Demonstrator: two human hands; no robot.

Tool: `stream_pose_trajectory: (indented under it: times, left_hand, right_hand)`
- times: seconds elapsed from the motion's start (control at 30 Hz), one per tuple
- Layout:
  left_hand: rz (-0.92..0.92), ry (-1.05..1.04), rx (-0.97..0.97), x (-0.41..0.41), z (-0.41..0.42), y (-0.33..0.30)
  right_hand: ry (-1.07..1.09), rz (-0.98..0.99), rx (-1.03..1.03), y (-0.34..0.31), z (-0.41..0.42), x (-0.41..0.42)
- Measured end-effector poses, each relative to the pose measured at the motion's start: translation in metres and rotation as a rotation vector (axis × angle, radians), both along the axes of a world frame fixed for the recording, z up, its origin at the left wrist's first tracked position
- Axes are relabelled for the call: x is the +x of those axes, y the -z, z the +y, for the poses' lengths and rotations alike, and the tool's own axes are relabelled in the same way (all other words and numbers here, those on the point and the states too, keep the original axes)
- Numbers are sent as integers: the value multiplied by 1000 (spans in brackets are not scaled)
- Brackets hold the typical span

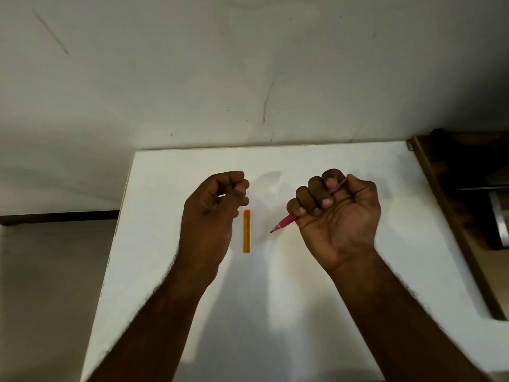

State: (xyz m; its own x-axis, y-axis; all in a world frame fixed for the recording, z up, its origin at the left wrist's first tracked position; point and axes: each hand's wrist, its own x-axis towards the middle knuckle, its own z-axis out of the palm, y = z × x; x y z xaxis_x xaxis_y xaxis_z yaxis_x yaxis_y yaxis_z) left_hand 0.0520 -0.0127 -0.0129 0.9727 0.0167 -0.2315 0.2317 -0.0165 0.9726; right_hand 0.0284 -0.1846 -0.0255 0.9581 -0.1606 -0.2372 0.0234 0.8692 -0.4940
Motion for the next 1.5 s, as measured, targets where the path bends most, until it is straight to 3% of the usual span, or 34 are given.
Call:
stream_pose_trajectory:
  times: [0.83,1.17,1.5]
  left_hand:
    - [-10,20,-11,1,1,5]
    - [-25,18,7,1,1,8]
    - [-29,0,-4,0,0,7]
  right_hand:
    - [38,19,59,2,-1,0]
    - [6,76,-30,6,4,2]
    - [20,65,90,5,3,-3]
